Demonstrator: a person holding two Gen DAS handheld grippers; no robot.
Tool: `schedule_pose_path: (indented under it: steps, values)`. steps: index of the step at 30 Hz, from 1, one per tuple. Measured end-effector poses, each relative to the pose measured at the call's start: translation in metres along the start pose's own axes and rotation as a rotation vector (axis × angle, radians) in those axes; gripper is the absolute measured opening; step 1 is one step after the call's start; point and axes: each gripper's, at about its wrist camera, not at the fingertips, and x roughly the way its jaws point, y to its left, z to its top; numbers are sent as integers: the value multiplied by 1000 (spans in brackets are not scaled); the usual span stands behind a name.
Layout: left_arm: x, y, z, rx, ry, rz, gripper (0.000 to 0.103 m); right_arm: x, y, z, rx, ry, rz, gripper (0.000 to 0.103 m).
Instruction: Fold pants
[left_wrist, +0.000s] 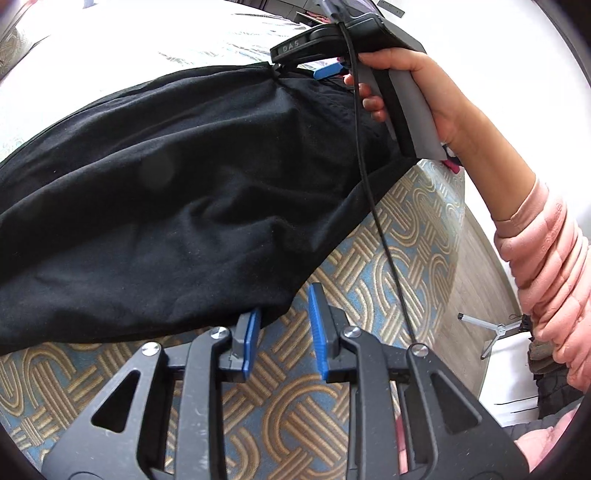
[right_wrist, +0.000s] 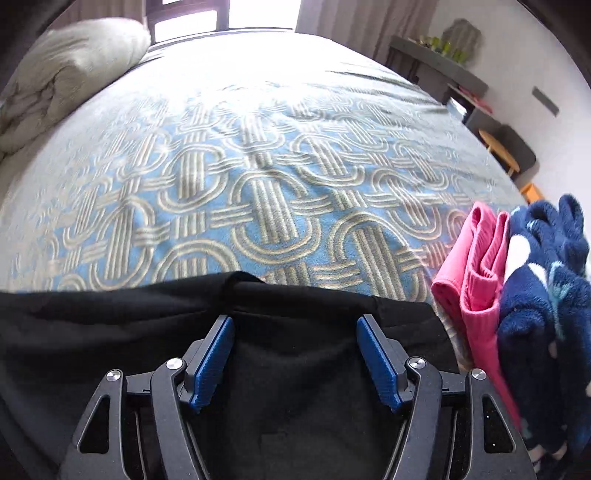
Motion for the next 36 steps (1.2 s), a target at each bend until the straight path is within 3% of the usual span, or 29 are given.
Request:
schedule_pose_path:
  steps: [3,8,12,15,18,22,27,31,36]
  values:
    - [-23,15,-7,-42,-13,-36,26,-23,2,-5,44,-52,-10,69]
    - [-90,62,-30,-158,-125,5,26,-78,41,-23,-101,-139,-10,71]
    - [-168,134,-66,-360,-302,195,32,-114,103,-33,-240,-178,123,71]
    - [-213,189,-101,-532,-389,322,35,-135,172,-43,-383,-180,237,71]
    - [-249,230,-137,-640,-458,410,35,-150,246,-55,-516,-179,363,71]
    - [-268,265,-165,-728,-542,383,35,-159,342,-60,-639,-148,492,71]
    - [-258,300,-152,-753,-582,340,35,-167,450,-46,-757,-126,568,71]
    - [-251,323,-146,-787,-612,317,62,-172,520,-13,-732,-106,641,71]
    - [-243,346,-143,-819,-616,271,63,-133,591,-8,-778,-7,596,71]
